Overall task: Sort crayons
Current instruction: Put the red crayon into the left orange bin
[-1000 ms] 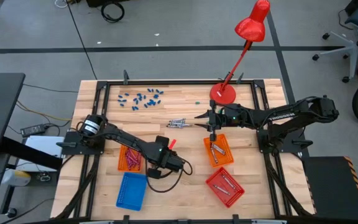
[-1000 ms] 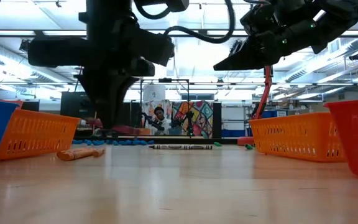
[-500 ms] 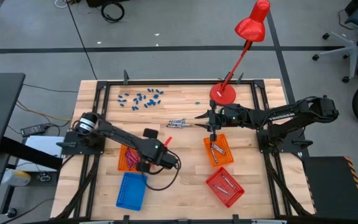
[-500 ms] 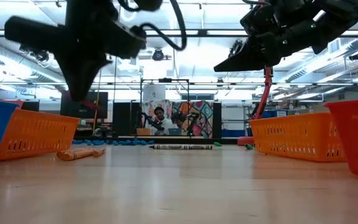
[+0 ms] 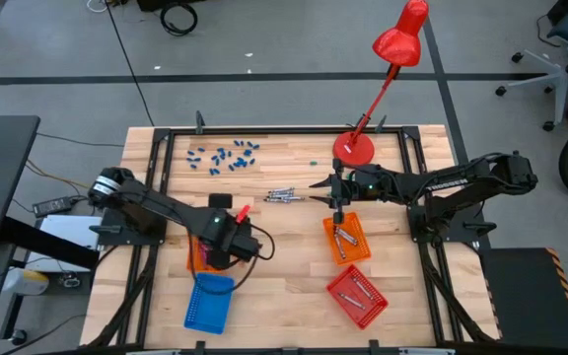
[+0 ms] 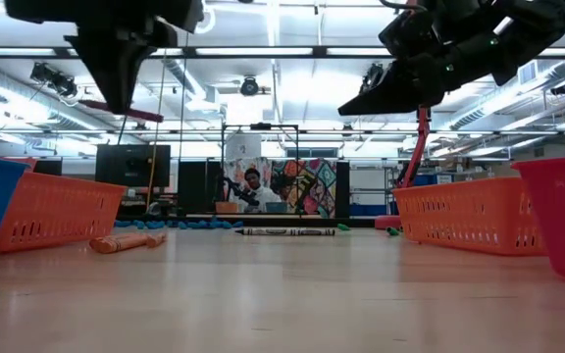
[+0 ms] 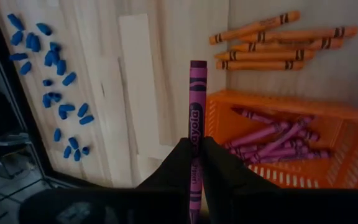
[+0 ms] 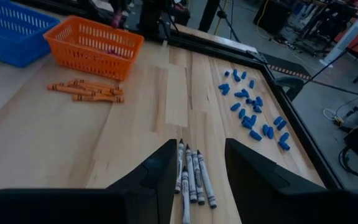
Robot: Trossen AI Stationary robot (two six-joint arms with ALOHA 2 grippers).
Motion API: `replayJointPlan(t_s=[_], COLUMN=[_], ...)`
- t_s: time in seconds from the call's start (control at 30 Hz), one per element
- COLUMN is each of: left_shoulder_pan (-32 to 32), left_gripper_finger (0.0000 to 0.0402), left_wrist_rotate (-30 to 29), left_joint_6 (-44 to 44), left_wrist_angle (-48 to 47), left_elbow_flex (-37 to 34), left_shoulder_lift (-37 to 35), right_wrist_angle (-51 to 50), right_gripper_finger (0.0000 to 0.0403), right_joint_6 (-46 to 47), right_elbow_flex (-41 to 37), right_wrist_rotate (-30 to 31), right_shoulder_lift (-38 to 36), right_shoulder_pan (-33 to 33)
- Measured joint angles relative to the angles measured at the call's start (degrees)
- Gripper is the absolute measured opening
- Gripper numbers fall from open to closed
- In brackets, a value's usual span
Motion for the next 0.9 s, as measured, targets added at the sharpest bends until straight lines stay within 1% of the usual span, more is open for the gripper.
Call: replayJointPlan(t_s=[0.1, 0.23, 0.37, 0.43, 0.5, 0.63, 0.8, 0.9], left_shoulder_pan=[-1.07, -3.48, -6.20, -7.49, -8.72, -10.65, -12.24, -12.42], left_gripper_finger=[0.0030, 0.0030, 0.0030, 0.0030, 0.0030, 0.0030, 0.0030, 0.0030], left_wrist_rotate=[-0.07, -0.15, -0.62, -1.13, -1.25, -1.27, -1.84, -0.93], left_joint_6=[0.95, 1.92, 2.54, 3.12, 3.22, 0.96, 1.33, 1.08], left_wrist_angle=[-0.42, -0.06, 0.66, 1.92, 1.77, 1.98, 3.62, 3.77], left_elbow_flex=[-0.86, -0.90, -0.90, -0.90, -0.90, -0.90, -0.90, -0.90], left_shoulder_lift=[-0.48, -0.67, -0.67, -0.67, -0.67, -0.67, -0.67, -0.66], right_wrist_angle=[-1.48, -2.73, -3.67, -3.66, -3.39, -3.98, -5.10, -6.81], right_gripper_finger=[0.0139, 0.0139, 0.0139, 0.0139, 0.0139, 0.0139, 0.0139, 0.0139], right_joint_6=[-0.89, -0.90, -0.54, 1.25, 3.73, 8.32, 15.05, 21.50], right_elbow_flex=[-0.01, -0.02, -0.02, 0.13, 0.36, 0.46, 0.46, 0.46], right_wrist_rotate=[0.96, 6.29, 8.64, 9.67, 9.73, 7.77, 5.33, 4.71], right_shoulder_lift=[0.01, -0.73, -3.01, -4.61, -6.31, -9.10, -9.37, -9.37], right_shoulder_pan=[0.04, 1.74, 4.01, 5.31, 6.50, 8.50, 8.98, 8.98])
